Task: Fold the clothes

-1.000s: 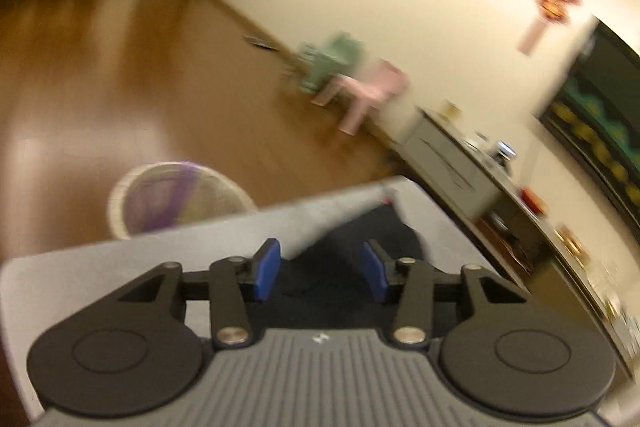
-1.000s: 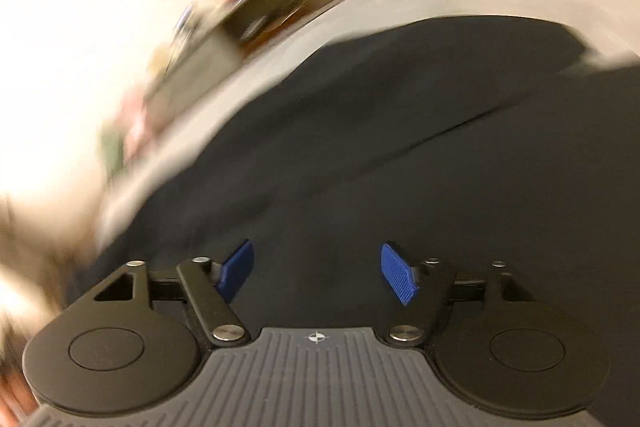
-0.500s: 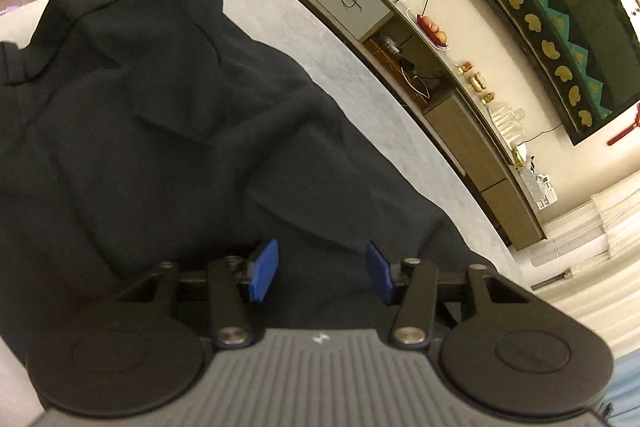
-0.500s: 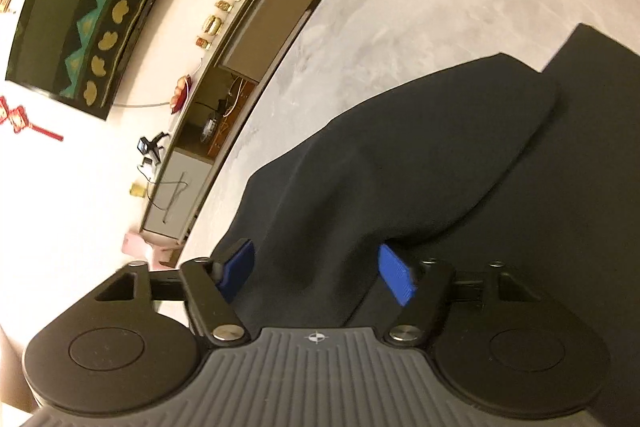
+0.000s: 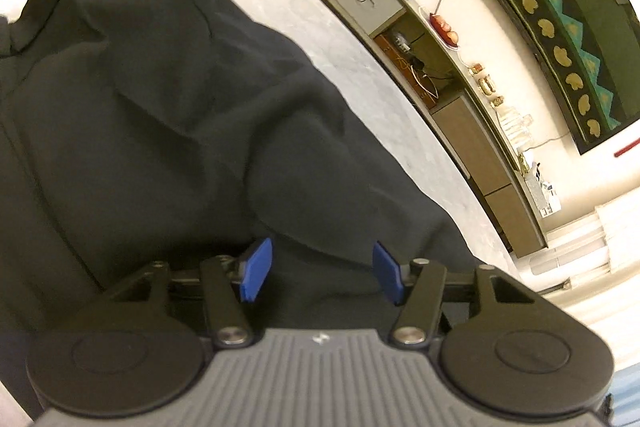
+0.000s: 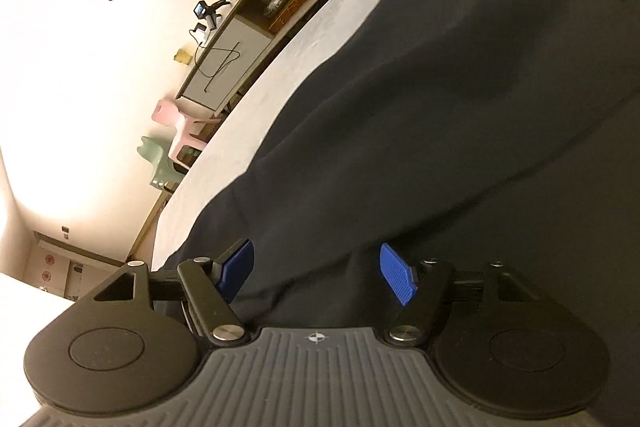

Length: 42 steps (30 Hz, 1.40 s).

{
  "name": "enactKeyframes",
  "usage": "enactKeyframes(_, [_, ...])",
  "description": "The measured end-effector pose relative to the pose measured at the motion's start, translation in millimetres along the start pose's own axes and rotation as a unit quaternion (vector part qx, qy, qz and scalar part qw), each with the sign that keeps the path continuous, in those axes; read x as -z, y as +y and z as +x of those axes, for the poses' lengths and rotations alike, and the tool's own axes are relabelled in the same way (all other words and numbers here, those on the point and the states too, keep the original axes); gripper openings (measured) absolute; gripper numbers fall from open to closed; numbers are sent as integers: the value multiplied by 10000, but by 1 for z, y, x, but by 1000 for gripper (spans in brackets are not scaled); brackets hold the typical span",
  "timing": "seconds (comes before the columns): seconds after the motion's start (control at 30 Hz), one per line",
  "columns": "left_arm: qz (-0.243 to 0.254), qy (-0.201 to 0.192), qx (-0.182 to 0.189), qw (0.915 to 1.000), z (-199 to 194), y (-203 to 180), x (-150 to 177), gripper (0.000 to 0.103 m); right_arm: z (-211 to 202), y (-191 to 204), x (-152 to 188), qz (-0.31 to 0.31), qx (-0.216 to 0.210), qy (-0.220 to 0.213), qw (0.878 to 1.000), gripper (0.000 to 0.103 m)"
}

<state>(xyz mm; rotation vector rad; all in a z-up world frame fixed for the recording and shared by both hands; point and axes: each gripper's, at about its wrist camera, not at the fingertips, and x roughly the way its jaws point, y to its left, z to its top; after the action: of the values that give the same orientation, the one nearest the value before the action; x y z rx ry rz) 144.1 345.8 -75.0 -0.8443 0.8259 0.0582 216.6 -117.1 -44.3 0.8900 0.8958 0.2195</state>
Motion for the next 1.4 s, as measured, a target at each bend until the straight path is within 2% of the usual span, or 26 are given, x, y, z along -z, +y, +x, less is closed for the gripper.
enactKeyframes(0.07, [-119,1,56,9999,0,3,-4,57,11,9,-6,-23,153,-172,9997,72])
enactKeyframes(0.1, [-161,-8,81,9998,1,3,-6,57,15,14,-10,-103,284,-270,9992,62])
enactKeyframes(0.13, [-200,-13,116,9997,1,3,-7,57,19,18,-14,-193,425,-370,9982,44])
enactKeyframes(0.2, [-266,-8,206,9994,1,4,-10,57,24,21,-17,-332,496,-482,9971,25])
enactKeyframes(0.23, [-287,0,245,9993,2,4,-12,57,23,22,-16,-421,512,-568,9962,8])
enactKeyframes(0.27, [-304,1,286,9991,2,5,-13,57,23,24,-15,-509,528,-654,9952,3])
enactKeyframes(0.33, [-324,3,390,9987,0,4,-15,57,3,34,-16,-715,399,-950,9921,0])
enactKeyframes(0.43, [-375,-17,583,9976,-5,4,-14,58,-71,55,4,-1393,-112,-1430,9798,0])
enactKeyframes(0.5, [-301,35,560,9980,-2,2,-8,58,-114,50,24,-1536,-97,-1479,9770,0])
enactKeyframes(0.53, [-257,65,528,9983,0,0,-4,58,-123,44,32,-1606,52,-1470,9760,0])
enactKeyframes(0.63, [-168,176,463,9986,3,-5,9,58,-132,8,53,-1471,519,-1307,9791,0])
enactKeyframes(0.7, [-111,251,421,9987,5,-7,17,58,-127,-20,63,-981,677,-1162,9860,1])
enactKeyframes(0.8, [-205,286,401,9986,2,-3,22,58,-117,-47,71,-399,788,-1082,9902,5])
enactKeyframes(0.87, [-283,332,379,9983,3,0,22,58,-118,-63,72,51,710,-1092,9915,18])
enactKeyframes(0.93, [-294,370,348,9983,6,2,21,59,-131,-80,72,537,697,-1338,9871,48])
enactKeyframes(1.03, [-227,406,195,9987,13,2,20,56,-147,-104,59,1060,752,-1737,9762,62])
enactKeyframes(1.17, [-6,346,7,9994,21,-3,15,39,-149,-136,30,1583,931,-2076,9608,62])
enactKeyframes(1.3, [154,311,-160,9993,24,-2,12,11,-133,-158,0,1955,453,-1876,9615,62])
enactKeyframes(1.37, [277,253,-238,9990,21,1,12,0,-137,-161,-2,2113,408,-1819,9595,62])
enactKeyframes(1.4, [324,211,-208,9990,18,1,12,0,-140,-155,0,2066,357,-1790,9613,62])
